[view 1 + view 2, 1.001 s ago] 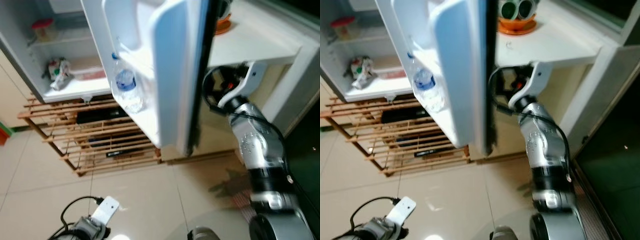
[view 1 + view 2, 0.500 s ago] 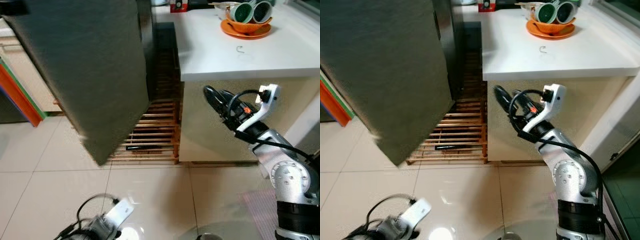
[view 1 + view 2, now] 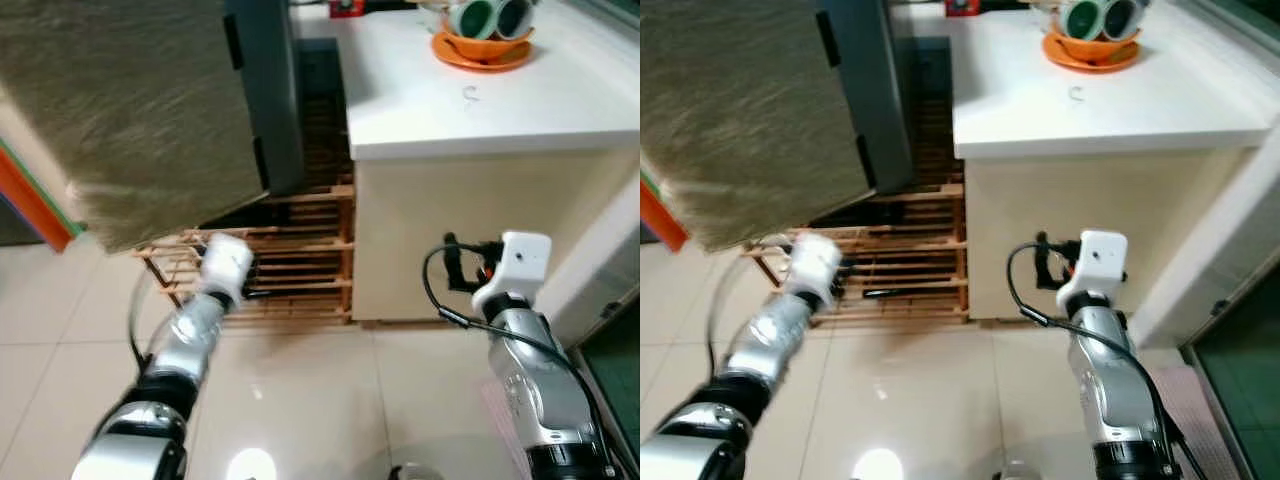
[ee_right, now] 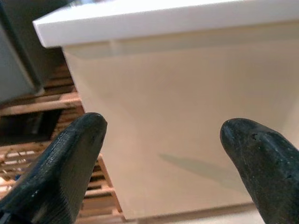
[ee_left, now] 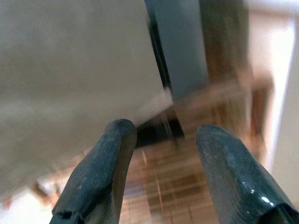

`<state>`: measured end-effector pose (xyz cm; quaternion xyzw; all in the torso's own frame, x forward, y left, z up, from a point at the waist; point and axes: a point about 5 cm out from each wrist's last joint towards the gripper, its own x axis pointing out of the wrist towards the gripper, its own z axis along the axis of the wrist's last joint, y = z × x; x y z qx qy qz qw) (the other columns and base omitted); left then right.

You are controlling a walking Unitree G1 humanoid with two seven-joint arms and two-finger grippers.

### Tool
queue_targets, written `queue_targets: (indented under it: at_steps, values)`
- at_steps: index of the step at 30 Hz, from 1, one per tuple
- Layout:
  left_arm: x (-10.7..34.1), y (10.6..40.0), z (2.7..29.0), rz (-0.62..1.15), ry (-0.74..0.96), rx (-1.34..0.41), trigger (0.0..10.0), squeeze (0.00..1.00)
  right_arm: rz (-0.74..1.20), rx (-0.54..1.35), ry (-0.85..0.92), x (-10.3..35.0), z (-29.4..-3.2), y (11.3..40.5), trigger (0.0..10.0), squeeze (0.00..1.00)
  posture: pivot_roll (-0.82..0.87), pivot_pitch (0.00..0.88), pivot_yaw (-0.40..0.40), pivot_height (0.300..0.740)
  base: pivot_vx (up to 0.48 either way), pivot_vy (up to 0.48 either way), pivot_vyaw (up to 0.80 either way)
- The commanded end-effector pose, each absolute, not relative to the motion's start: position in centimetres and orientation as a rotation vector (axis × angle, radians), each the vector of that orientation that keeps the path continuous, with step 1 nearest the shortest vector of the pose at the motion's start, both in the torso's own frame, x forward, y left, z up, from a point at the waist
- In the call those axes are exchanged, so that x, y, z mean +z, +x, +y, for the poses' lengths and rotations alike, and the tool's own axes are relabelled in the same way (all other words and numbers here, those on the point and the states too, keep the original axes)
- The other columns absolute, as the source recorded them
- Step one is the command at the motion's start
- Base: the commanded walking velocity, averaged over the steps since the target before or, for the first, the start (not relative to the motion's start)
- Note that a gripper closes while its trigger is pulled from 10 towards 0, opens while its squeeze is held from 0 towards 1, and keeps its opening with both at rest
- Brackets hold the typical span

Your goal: Restocking fridge

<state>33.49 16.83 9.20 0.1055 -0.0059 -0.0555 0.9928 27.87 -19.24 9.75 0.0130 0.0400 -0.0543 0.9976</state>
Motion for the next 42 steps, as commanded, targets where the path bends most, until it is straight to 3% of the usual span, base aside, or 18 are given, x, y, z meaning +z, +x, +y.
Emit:
queue_targets:
  at_steps: [1, 9, 31, 42]
  values:
    - [9.4, 33.2, 16.8, -0.017, 0.181, -0.088, 10.0, 0.00, 0.057, -0.129, 0.021, 9.8, -19.4, 27.9, 10.0, 0.00, -0.12, 0.000, 0.066, 0.740, 0.000, 0.000, 0.00]
    - [10.6, 33.2, 16.1, -0.065, 0.141, -0.122, 10.0, 0.00, 0.028, -0.175, -0.017, 9.4, -20.2, 28.2, 10.0, 0.00, -0.10, 0.000, 0.055, 0.740, 0.000, 0.000, 0.00]
    - [11.8, 32.6, 11.1, -0.071, 0.108, -0.425, 10.0, 0.00, 0.009, -0.134, -0.002, 8.2, -18.7, 27.6, 10.0, 0.00, -0.15, 0.000, 0.071, 0.740, 0.000, 0.047, -0.68]
    - [11.4, 32.8, 11.5, -0.046, 0.094, -0.366, 10.0, 0.00, 0.010, -0.083, -0.019, 8.3, -18.0, 28.0, 10.0, 0.00, -0.14, 0.000, 0.066, 0.740, 0.000, 0.158, -0.36]
